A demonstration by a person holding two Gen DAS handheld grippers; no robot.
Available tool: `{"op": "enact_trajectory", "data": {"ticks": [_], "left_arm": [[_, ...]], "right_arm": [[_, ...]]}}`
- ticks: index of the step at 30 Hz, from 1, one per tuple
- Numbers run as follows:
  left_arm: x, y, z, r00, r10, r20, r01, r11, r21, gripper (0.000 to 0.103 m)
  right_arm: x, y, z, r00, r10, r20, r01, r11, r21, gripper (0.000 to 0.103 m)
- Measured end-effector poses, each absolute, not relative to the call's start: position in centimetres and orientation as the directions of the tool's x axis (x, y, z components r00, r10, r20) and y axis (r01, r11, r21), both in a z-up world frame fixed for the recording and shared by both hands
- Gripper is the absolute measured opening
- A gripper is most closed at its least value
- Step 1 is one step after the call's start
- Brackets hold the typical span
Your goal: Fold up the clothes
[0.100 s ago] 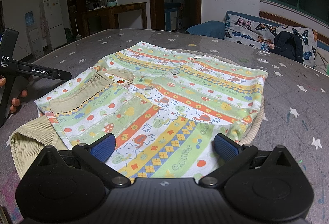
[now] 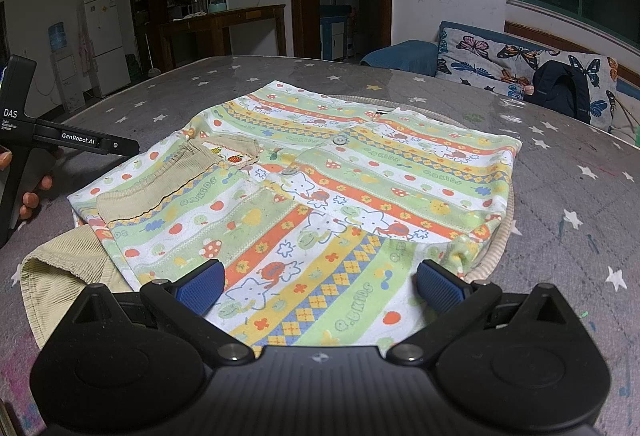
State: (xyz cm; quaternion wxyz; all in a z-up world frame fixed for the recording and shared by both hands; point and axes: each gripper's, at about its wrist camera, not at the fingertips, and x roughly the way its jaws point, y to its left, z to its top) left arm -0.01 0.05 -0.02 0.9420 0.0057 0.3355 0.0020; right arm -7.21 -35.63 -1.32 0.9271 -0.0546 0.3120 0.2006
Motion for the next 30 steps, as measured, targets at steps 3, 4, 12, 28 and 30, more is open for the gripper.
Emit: {"op": "enact_trajectory", "data": {"ticks": [3,4,12,28,30], "left_arm": [[0.0,0.1,0.0,0.775,0.008,-0.632,0.000,1.000,0.012,0.103],[0.0,0.1,0.0,0.775,0.008,-0.632,0.000,1.000,0.012,0.103],[0.0,0.1,0.0,0.775,0.009,-0.632,0.000,1.000,0.014,0.103],[-1.0,-0.6,0.6,0.777,0.000,-0.630,0.027,0.999,0.034,0.103],[-1.8,-1.0,0.9,0.787,0.000,-0.618,0.050,0.997,0.064,0.103]], "right_arm": [[-7.2,-35.6,-1.3,0.725,0.338,-0.601,-0.406,0.914,0.024,0.103],[-7.2,-35.5,-1.3,0.725,0.338,-0.601,-0.406,0.914,0.024,0.103],[-7.1,-35.6,-1.4,0.725,0.337,-0.601,-0.406,0.913,0.022,0.103],[-10.0,-35.4,0.2,0.754,0.293,-0.588,-0.434,0.894,-0.110,0.101],[-10.7,-35.6,0.5,0.748,0.299,-0.592,-0.453,0.882,-0.128,0.097]]}}
